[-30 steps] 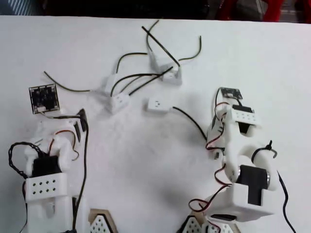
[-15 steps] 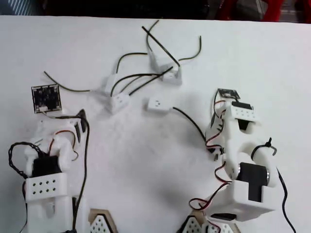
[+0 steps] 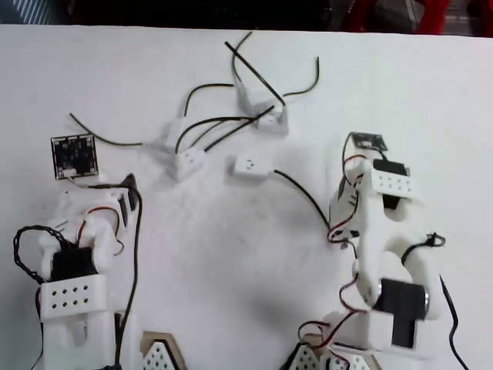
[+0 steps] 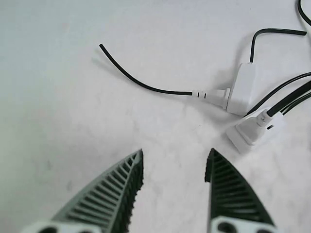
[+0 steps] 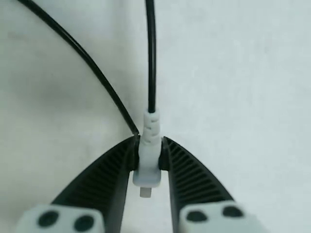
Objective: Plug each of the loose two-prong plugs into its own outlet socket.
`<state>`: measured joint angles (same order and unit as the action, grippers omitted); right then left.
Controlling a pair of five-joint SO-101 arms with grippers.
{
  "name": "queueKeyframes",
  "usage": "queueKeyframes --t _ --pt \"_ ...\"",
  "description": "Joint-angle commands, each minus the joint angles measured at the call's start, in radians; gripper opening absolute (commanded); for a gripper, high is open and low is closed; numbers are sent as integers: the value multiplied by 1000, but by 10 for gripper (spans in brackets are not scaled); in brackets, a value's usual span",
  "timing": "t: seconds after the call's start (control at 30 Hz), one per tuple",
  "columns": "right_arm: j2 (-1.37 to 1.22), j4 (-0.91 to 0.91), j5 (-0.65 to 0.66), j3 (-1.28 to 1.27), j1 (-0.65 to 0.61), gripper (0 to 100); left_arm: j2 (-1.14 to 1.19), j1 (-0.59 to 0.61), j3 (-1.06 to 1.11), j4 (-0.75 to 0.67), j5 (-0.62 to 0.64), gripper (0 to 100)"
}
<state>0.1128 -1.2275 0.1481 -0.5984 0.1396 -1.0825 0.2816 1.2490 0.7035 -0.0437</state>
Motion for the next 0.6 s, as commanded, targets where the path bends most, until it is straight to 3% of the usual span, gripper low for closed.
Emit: queueKeyframes --t 0.0,0.27,0.57 --pt "162 -56 12 23 8 17 -27 -12 -11 -25 -11 213" --pt "501 -91 3 -28 -64 17 -27 -90 -11 -21 -15 214" --pt "931 -30 -172 -252 -532 17 -27 -122 -11 -23 -15 215"
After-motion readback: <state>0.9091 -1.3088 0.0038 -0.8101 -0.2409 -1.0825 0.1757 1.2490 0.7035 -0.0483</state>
